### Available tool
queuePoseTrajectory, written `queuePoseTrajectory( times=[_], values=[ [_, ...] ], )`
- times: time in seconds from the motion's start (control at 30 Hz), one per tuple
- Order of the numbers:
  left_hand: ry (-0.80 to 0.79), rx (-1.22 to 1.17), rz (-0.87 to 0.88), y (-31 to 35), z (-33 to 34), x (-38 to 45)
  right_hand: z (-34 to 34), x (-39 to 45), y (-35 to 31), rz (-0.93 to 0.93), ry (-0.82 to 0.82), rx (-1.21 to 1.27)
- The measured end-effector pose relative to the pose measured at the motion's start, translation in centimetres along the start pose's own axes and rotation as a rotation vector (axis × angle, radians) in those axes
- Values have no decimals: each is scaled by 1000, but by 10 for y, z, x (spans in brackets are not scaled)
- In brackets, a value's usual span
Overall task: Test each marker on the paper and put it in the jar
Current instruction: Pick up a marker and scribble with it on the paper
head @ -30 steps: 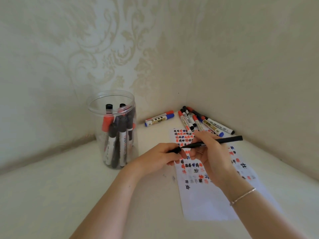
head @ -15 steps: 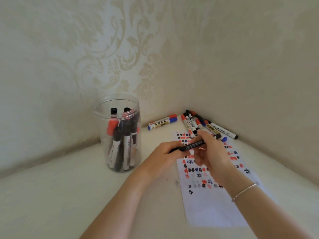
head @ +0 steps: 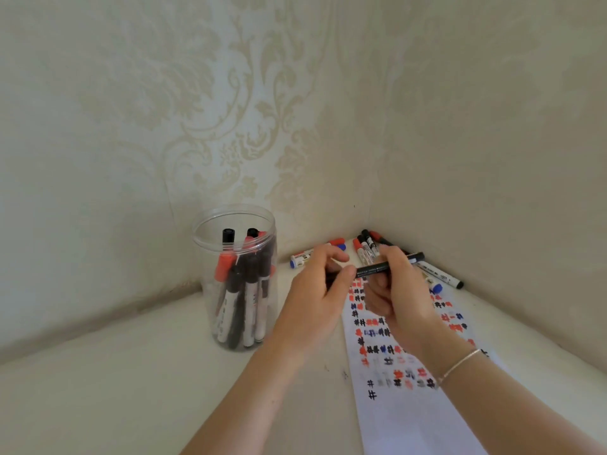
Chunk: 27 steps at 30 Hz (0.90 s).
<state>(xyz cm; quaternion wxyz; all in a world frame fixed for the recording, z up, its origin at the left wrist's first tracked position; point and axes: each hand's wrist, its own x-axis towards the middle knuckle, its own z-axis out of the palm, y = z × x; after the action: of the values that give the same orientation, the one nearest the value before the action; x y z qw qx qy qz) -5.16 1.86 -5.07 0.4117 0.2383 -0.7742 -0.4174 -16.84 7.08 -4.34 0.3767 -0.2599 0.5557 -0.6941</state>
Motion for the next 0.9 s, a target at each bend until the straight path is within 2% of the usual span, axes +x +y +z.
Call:
queuePoseTrajectory(
  times=[0.07, 0.13, 0.17, 0.23, 0.3, 0.33, 0.4, 0.5, 0.57, 0.67, 0.8, 0.9],
  values=[
    [216, 92, 163, 27, -14, 9, 1, 13, -14, 54, -103, 101],
    [412, 112, 284, 55, -40, 22, 2, 33, -24, 94, -77, 110],
    [483, 109, 318, 66, -56, 28, 2, 44, -26, 74, -12, -9],
    [555, 72, 344, 83, -85, 39, -3, 68, -19, -14, 129, -524],
    [582, 77, 342, 90, -107, 47, -14, 89, -2, -84, 123, -1086],
    [597, 91, 330, 91, -114, 50, -19, 99, 9, -91, 73, -1271],
    [618, 143, 289, 88, -121, 51, -23, 110, 29, -126, 27, -1511],
    [611, 294, 260, 80, -123, 51, -17, 116, 42, -237, 78, -1777],
    [582, 420, 258, 75, -122, 50, -11, 118, 43, -277, 111, -1826],
    [481, 607, 240, 70, -118, 49, -5, 122, 44, -234, 103, -1813],
    [324, 785, 156, 66, -114, 49, -1, 124, 43, -127, 83, -1639],
    [311, 838, 136, 71, -120, 52, 3, 122, 38, -192, 87, -1484]
  ],
)
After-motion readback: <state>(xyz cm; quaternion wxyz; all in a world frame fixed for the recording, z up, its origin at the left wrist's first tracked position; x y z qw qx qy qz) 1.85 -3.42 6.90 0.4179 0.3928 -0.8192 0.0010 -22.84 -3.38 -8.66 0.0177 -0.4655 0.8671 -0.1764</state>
